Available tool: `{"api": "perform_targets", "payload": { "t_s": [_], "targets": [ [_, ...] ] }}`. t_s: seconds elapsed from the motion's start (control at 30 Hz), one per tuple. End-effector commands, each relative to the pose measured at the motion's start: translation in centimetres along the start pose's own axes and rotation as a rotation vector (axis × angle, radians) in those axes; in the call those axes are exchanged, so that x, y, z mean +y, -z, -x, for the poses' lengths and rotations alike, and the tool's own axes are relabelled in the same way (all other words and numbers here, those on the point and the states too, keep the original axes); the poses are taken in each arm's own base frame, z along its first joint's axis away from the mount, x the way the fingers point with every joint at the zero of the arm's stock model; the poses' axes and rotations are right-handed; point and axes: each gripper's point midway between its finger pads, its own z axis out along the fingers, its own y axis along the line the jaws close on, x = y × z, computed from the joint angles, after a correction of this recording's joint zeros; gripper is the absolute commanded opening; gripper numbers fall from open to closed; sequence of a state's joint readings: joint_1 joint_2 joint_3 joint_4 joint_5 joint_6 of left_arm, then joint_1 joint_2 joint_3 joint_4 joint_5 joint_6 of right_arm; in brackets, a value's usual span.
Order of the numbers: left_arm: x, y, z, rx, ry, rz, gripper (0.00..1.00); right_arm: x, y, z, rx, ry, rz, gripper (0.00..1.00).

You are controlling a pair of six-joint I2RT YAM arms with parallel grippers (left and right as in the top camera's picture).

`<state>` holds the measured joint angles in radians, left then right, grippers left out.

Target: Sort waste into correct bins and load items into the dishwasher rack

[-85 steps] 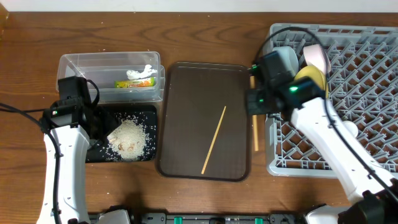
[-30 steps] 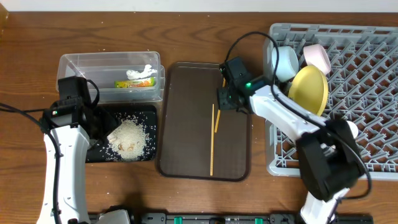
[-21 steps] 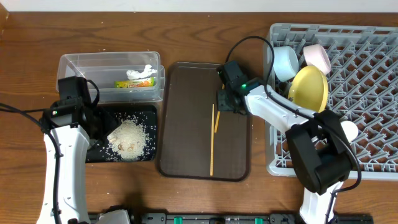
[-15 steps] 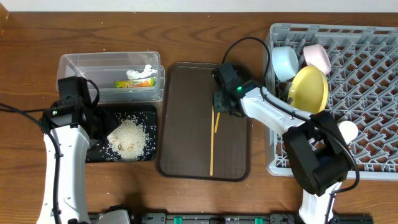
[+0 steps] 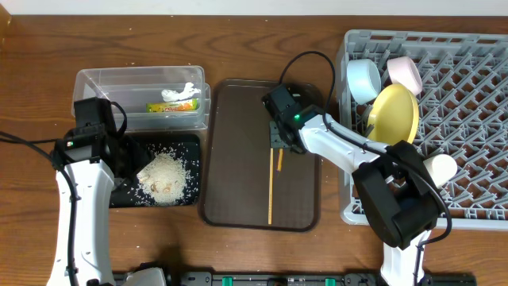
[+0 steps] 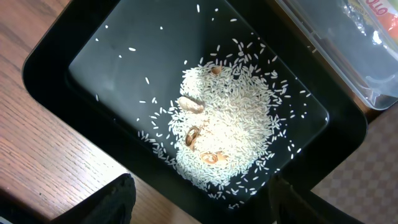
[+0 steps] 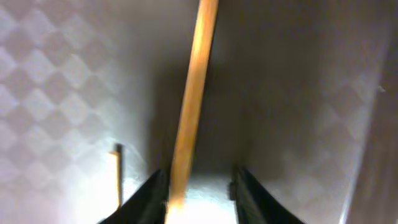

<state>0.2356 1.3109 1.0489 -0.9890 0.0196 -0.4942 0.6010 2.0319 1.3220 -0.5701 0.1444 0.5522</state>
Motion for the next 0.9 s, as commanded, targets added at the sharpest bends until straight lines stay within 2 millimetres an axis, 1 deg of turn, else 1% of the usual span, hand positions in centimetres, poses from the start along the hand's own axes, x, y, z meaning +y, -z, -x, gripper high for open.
{"api": "perform_targets", "payload": {
  "t_s": [0.0, 0.13, 0.27, 0.47, 0.57, 0.63, 0.7, 0.87],
  "targets": [
    [0.3, 0.1, 0.0, 0.000, 0.005, 0.007, 0.72, -0.7, -1.2, -1.5, 0.050, -0.021, -0.049, 0.26],
    [0.3, 0.1, -0.1, 0.004, 0.005, 0.009, 0.71, -1.4, -1.1, -2.1, 0.082, -0.033, -0.066, 0.19],
    [0.3, 0.1, -0.1, 0.004, 0.005, 0.009, 0.71, -1.9, -0.9, -2.8, 0.123, -0.040, -0.064, 0.08],
    [0.3, 0.1, -0.1, 0.003, 0.005, 0.009, 0.71, -2.1, -0.5, -3.2, 0.147, -0.042, -0.065, 0.04],
    [0.3, 0.1, -0.1, 0.004, 0.005, 0.009, 0.71, -2.2, 0.1, -3.1, 0.145, -0.044, -0.064, 0.03],
    [0.3, 0.1, -0.1, 0.004, 0.005, 0.009, 0.72, -2.5, 1.1, -2.7, 0.134, -0.048, -0.058, 0.02],
    [0.3, 0.1, -0.1, 0.004, 0.005, 0.009, 0.72, -2.9, 2.6, -2.0, 0.114, -0.040, -0.047, 0.02],
    [0.3, 0.1, -0.1, 0.003, 0.005, 0.009, 0.71, -4.2, 7.7, -0.1, 0.047, 0.014, 0.009, 0.02]
  ]
}}
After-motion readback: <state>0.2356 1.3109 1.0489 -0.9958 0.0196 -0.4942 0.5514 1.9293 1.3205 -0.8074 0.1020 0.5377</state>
